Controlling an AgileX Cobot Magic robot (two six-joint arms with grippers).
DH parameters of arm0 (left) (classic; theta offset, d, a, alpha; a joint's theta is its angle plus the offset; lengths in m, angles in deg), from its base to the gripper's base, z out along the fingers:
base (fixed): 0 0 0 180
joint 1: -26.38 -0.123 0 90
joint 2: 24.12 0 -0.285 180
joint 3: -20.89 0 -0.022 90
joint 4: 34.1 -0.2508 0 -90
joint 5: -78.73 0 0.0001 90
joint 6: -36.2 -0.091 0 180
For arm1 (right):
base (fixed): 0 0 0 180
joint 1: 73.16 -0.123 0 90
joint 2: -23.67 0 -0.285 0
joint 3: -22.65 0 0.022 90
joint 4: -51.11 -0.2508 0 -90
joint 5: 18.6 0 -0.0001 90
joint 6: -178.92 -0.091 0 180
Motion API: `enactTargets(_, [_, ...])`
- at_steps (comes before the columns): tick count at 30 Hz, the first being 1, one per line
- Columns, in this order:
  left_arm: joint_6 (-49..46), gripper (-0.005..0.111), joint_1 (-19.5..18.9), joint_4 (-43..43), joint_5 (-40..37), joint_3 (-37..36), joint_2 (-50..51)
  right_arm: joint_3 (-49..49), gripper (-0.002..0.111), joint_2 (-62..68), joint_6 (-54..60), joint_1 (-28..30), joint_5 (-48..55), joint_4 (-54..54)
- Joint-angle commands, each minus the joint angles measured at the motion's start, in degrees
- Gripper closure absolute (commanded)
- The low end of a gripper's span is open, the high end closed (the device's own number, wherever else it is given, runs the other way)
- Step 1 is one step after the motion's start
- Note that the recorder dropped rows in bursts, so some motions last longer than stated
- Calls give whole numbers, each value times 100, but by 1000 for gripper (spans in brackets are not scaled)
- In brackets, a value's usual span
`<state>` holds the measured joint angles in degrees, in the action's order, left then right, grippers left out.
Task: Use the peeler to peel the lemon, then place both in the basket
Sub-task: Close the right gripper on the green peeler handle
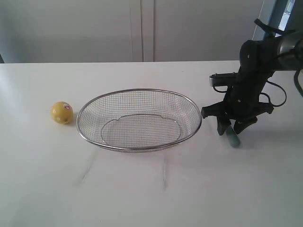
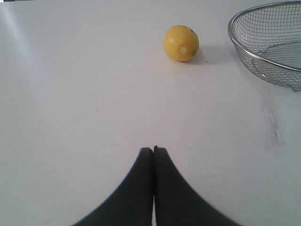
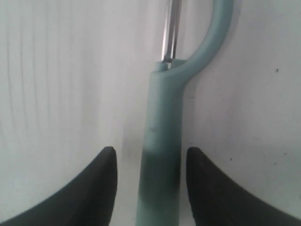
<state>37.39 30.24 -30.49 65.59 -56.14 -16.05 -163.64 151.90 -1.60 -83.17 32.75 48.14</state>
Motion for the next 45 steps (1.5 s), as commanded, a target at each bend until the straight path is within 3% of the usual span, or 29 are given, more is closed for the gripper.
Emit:
enactTargets(1, [-3, 107, 28, 36, -19, -19, -28, -39, 64, -21, 15, 32, -35, 20])
enactTargets(31, [-3, 107, 28, 36, -19, -19, -28, -39, 64, 94, 15, 32, -35, 41])
enactTargets(37, [-3, 107, 28, 36, -19, -19, -28, -39, 70, 94, 15, 32, -35, 65])
enactTargets(45, [-3, 107, 28, 36, -19, -19, -28, -39, 70, 99, 5, 32, -25, 65])
